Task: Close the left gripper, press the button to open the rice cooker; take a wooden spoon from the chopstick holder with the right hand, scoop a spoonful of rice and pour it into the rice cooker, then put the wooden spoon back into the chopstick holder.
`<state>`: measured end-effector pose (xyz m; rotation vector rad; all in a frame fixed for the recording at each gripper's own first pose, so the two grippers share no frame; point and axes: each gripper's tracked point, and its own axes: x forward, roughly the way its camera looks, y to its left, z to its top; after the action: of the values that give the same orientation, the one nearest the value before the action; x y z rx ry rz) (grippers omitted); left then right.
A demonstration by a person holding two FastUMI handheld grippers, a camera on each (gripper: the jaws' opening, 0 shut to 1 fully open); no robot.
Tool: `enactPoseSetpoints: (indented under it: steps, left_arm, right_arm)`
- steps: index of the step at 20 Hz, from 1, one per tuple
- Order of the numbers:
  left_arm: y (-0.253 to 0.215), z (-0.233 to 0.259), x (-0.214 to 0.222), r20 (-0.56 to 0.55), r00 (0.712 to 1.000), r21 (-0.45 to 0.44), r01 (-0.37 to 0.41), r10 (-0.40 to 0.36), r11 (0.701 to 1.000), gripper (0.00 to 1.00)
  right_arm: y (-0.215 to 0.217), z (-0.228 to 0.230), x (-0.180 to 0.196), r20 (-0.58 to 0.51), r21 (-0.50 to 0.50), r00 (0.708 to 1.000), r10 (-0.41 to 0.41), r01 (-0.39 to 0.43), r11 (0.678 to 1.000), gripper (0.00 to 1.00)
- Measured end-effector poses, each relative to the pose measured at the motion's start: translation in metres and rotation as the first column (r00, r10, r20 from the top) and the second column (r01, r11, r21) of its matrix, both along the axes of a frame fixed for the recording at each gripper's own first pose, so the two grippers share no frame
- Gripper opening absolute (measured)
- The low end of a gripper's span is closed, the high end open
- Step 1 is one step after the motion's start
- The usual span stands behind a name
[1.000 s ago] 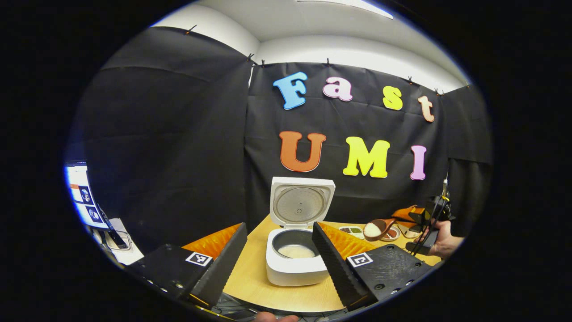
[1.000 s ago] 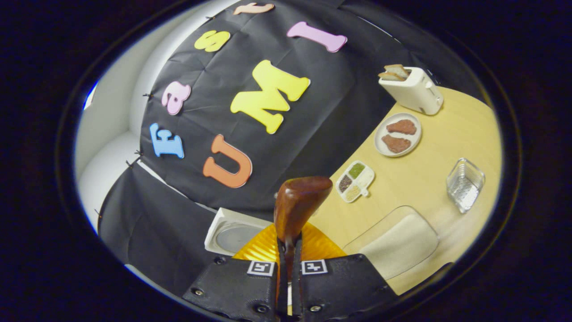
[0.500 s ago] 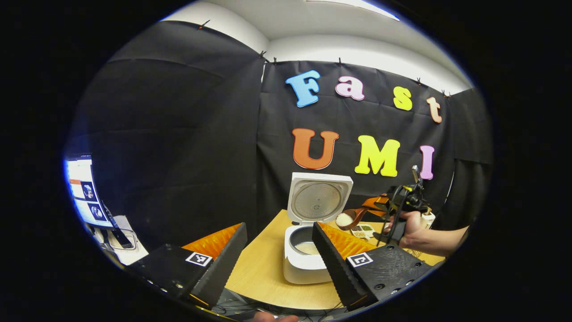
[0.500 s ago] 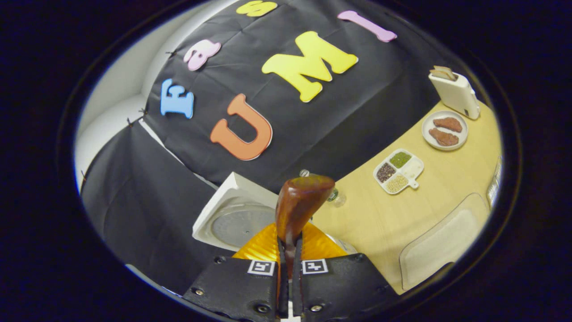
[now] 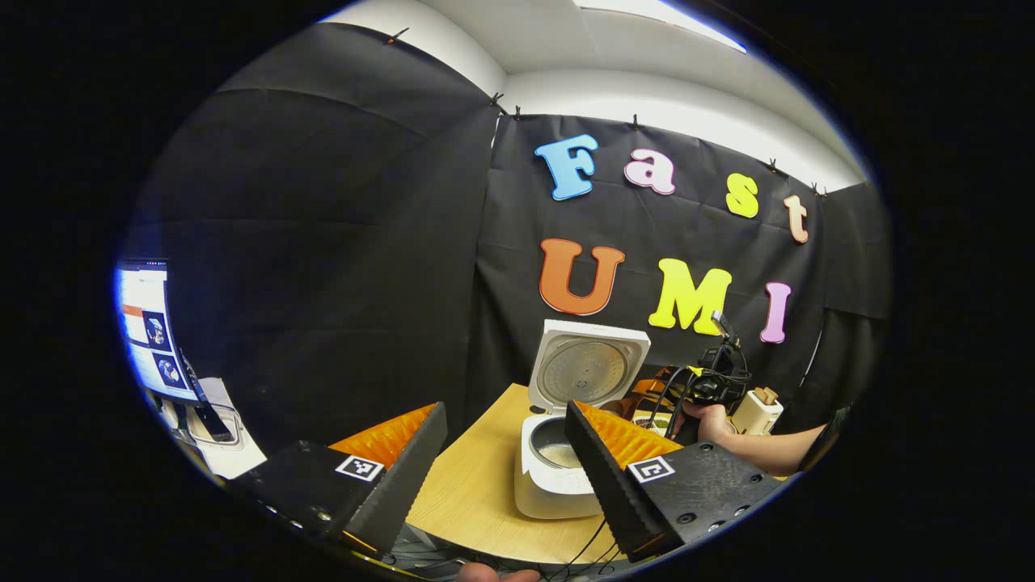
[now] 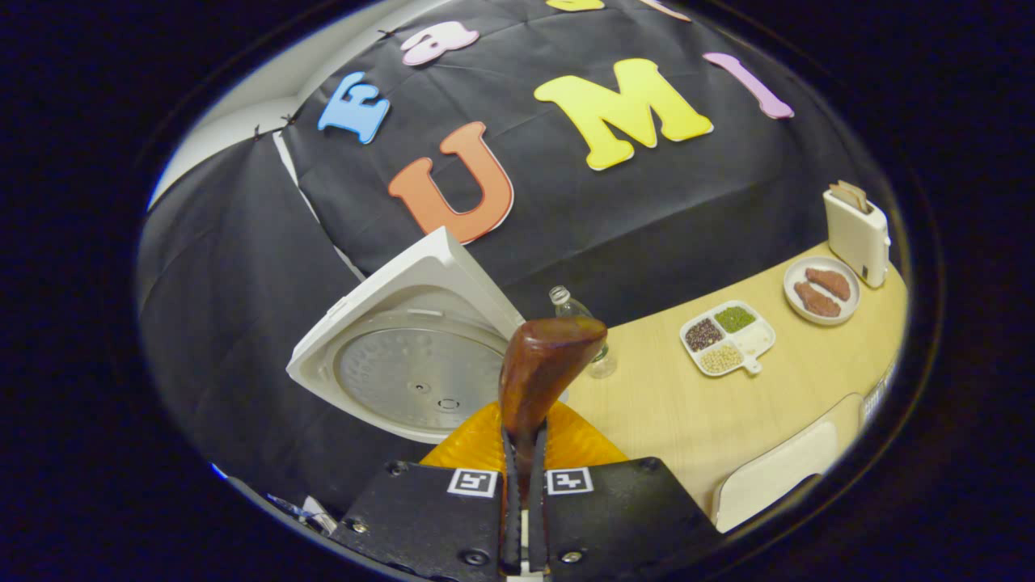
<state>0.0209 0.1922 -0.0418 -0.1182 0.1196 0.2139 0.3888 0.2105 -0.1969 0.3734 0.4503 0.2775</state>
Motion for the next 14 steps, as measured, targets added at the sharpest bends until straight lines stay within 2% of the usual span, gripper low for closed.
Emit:
enactPoseSetpoints:
  steps: [6,14]
  left_arm:
    - [0.001,0.000,0.005,0.015,1.000,-0.002,0.011,-0.010,1.000,0.94]
    - [-0.007,0.001,0.007,0.024,0.999,-0.003,0.045,-0.045,0.999,0.94]
  right_arm:
    - [0.011,0.021,-0.005,0.110,-0.220,0.991,0.081,-0.055,0.974,0.08]
    - [0.037,0.057,-0.025,0.247,-0.468,0.939,0.238,-0.100,0.878,0.09]
